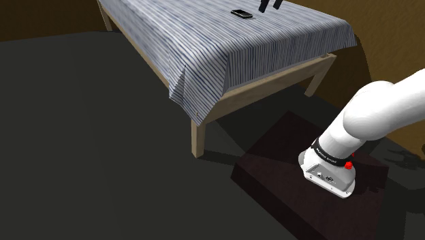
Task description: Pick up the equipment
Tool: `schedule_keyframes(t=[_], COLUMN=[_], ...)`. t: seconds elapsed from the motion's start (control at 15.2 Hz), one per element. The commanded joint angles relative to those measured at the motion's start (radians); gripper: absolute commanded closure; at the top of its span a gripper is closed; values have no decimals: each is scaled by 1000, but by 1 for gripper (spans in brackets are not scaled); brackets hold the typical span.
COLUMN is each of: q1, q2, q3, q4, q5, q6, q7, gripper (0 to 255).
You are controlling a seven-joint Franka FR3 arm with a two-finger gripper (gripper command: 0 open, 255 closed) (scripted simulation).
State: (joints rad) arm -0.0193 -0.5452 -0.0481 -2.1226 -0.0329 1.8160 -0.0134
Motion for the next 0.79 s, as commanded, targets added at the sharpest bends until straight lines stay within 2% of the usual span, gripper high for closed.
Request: schedule_keyframes(t=[0.0, 0.4, 0.73], q1=[-5, -17, -34], q2=[79, 297, 492], q3=[-24, -84, -126], q4=[61, 236, 423], q5=[-1, 18, 57], q6=[16, 52, 50], q7=[-28, -105, -171], gripper=[0, 0, 0])
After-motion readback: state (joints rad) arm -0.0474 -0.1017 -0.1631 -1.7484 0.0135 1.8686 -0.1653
